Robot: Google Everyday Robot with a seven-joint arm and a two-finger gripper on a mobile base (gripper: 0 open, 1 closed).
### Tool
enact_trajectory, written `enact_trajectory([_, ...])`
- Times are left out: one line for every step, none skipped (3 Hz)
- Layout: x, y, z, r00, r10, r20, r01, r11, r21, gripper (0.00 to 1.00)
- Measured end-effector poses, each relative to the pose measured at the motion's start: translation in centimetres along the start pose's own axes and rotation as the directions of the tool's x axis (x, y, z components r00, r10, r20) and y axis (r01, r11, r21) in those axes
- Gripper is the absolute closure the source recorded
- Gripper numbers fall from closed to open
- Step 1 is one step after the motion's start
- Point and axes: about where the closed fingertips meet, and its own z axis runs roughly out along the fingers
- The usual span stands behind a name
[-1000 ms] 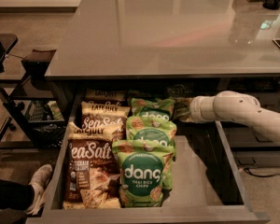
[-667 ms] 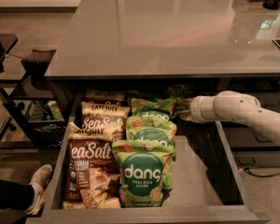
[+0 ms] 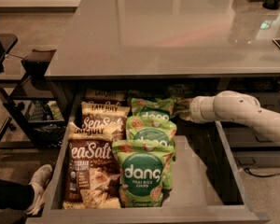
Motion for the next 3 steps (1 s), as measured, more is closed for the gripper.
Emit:
enact_trajectory([-0.5,-0.7,-2.8,1.0,0.013,0.017,-0.013,0.9997,0.022,1.0])
enact_trajectory([-0.9,-1.9,-8.3,1.0,0.027,0.011,-0.028,0.9955,0.091,1.0])
enact_trajectory([-1.2,-2.7,-13.8,0.999,0.036,-0.003,-0.036,0.991,0.129,1.0])
